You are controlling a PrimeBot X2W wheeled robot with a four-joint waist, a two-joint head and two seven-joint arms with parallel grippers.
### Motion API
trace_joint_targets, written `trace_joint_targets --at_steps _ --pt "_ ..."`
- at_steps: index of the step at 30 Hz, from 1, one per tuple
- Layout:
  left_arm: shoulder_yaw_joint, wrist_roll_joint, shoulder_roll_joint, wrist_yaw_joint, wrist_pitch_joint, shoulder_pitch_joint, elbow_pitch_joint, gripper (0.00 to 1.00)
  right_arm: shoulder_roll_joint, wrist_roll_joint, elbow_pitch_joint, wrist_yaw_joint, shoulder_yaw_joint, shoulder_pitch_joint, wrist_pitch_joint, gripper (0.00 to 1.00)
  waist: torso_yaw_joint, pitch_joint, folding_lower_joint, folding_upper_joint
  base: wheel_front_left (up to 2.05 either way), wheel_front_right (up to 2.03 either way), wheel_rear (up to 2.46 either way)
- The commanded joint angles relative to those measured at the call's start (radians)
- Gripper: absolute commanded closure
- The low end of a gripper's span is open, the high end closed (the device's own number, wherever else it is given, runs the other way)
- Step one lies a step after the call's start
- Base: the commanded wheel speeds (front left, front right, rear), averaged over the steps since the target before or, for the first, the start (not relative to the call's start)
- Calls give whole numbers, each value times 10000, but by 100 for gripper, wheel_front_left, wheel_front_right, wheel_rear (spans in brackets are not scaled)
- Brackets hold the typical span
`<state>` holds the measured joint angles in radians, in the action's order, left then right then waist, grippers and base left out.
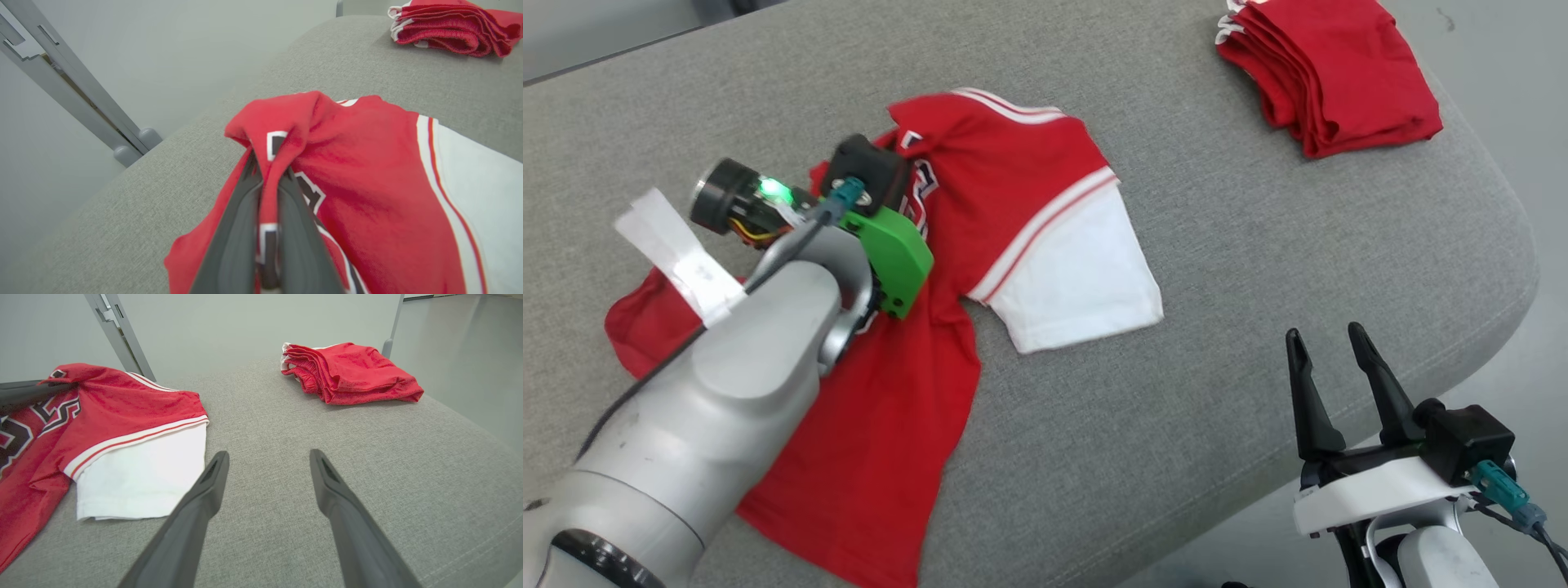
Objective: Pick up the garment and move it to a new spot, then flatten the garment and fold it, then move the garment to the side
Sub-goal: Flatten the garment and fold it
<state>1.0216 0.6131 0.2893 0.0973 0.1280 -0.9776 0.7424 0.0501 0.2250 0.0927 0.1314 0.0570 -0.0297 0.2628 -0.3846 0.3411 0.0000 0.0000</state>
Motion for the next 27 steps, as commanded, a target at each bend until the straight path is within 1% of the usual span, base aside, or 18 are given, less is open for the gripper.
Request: trace_joint_targets --at_steps 1,2,3,6,8,12,14,16,17,21,25,26,27 --pt "-54 -14 18 -21 192 -212 399 71 8 -95 36 -17 36 -95 25 0 -59 48 0 0 0 0 0" --pt "-52 -28 -10 -88 280 -290 667 61 6 -102 49 -17 51 -92 25 0 -72 36 0 0 0 0 0" --pt "-134 77 -82 -155 401 -357 958 0 6 -123 68 -17 63 -68 25 0 -83 8 0 0 0 0 0" --pt "-391 370 -307 -335 773 -322 1494 0 13 -174 106 -17 -37 104 25 0 -32 -164 0 0 0 0 0" --pt "-636 604 -473 -374 1028 -98 1637 0 8 -218 125 -17 -153 242 25 0 83 -341 0 0 0 0 0" --pt "-1404 1140 -678 -111 1323 554 1233 0 9 -360 26 -17 -467 453 25 0 475 -804 0 0 0 0 0" --pt "-1957 1160 -637 118 1383 929 548 0 9 -495 -73 -17 -594 515 25 0 727 -1041 0 0 0 0 0" --pt "-2539 877 -482 501 1371 1661 -393 0 11 -681 -203 -17 -716 567 25 0 1012 -1275 0 0 0 0 0" --pt "-2915 759 -409 716 1366 2161 -960 0 9 -770 -275 -17 -757 569 25 0 1145 -1385 0 0 0 0 0" --pt "-4123 36 -276 1248 1369 3962 -2981 0 13 -1129 -593 -17 -911 553 25 0 1694 -1854 0 0 0 0 0" --pt "-5097 -851 -344 1484 1369 5903 -4622 0 11 -1508 -869 -17 -1037 615 25 0 2297 -2313 0 0 0 0 0" --pt "-5288 -1056 -408 1496 1371 6312 -4900 0 12 -1567 -907 -17 -1095 648 25 0 2435 -2453 0 0 0 0 0" --pt "-5565 -1292 -461 1607 1368 6879 -5187 0 40 -1626 -942 -17 -1120 717 25 0 2577 -2609 0 0 0 0 0"
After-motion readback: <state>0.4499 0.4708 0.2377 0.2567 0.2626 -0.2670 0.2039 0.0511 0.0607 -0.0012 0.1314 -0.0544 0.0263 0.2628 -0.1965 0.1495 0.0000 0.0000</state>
